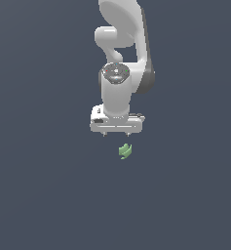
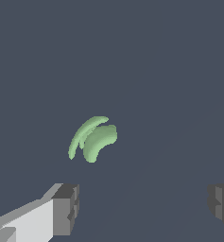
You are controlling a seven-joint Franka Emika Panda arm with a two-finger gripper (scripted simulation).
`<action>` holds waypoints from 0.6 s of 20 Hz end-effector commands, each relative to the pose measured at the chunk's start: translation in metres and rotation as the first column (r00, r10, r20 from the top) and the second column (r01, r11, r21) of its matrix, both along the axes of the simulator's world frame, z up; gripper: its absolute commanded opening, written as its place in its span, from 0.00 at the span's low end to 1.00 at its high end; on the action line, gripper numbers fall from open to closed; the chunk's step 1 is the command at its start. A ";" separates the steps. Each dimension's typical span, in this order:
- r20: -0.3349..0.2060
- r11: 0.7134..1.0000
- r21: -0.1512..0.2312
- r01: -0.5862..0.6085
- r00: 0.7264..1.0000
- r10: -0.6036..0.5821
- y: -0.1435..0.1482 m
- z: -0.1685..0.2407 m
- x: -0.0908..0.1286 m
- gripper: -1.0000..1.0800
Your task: Pick up the object and move it to a goal position.
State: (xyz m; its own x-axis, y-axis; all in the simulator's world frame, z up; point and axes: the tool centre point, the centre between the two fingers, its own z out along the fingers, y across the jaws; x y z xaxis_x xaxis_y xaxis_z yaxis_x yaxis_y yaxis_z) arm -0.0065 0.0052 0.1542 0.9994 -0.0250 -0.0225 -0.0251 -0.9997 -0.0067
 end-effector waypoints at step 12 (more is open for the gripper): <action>0.006 0.999 -0.031 0.031 1.000 -0.031 -0.020 -0.005 0.000 0.96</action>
State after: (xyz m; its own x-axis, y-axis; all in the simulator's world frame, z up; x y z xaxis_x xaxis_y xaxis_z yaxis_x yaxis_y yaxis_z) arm -0.0070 -0.0141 0.1498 0.9984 -0.0550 -0.0163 -0.0546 -0.9983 0.0223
